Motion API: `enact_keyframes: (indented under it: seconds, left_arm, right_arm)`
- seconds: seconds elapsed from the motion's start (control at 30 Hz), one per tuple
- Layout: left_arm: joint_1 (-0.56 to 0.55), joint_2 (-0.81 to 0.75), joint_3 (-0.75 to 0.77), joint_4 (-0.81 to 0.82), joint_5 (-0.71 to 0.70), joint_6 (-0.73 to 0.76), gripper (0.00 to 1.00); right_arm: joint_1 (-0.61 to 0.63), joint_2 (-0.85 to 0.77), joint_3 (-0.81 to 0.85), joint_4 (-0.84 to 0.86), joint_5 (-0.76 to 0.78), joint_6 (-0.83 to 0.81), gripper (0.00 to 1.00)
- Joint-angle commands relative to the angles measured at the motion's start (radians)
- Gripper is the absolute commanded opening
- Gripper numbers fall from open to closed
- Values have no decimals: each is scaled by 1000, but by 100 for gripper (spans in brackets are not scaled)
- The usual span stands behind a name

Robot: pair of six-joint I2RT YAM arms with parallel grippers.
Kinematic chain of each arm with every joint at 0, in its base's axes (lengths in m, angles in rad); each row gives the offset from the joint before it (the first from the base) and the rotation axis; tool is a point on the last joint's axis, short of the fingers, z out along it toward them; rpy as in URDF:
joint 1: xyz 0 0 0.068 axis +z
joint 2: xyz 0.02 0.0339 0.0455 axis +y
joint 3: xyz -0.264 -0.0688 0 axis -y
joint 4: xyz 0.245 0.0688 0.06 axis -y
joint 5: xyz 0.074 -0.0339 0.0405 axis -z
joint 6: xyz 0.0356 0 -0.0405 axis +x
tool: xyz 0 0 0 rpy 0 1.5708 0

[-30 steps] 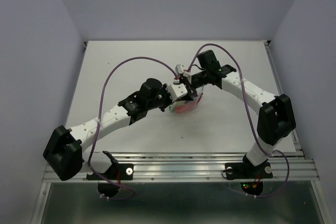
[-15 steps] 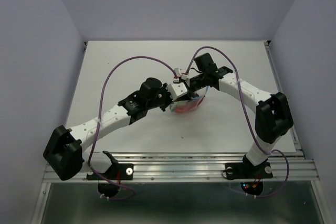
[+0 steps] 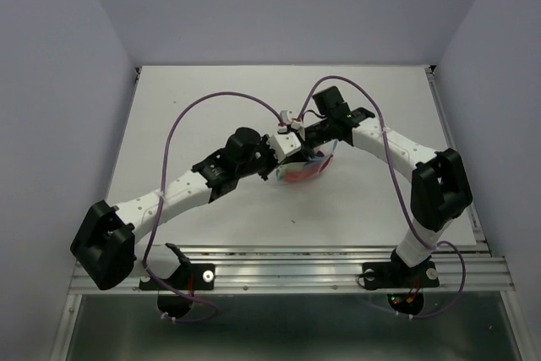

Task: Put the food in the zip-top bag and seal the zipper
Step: Zip up the zip-top bag

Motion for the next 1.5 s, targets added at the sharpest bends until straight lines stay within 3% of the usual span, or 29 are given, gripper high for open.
enact_keyframes:
  seconds: [0.0, 0.1, 0.3, 0.43, 1.07, 1.3, 1.47]
  left_arm:
    - [-9, -21, -8, 19, -11, -47, 0]
    - [-9, -17, 12, 5, 16, -40, 0]
    - [-9, -4, 26, -10, 30, -42, 0]
    - [-9, 2, 29, -12, 38, -31, 0]
    - [-9, 25, 32, -21, 24, -27, 0]
    - [-9, 32, 35, -20, 35, -23, 0]
    - [-9, 22, 38, -15, 30, -22, 0]
  right_arm:
    - [18, -39, -3, 22, 17, -42, 37]
    - [18, -34, 7, -17, -15, -64, 46]
    - [18, -37, 23, -70, -27, -102, 51]
    - [18, -37, 30, -70, -24, -94, 48]
    - [18, -76, 35, -70, 22, -62, 52]
    - [18, -70, 58, -69, 26, -36, 43]
    - [18, -64, 44, -69, 60, -47, 43]
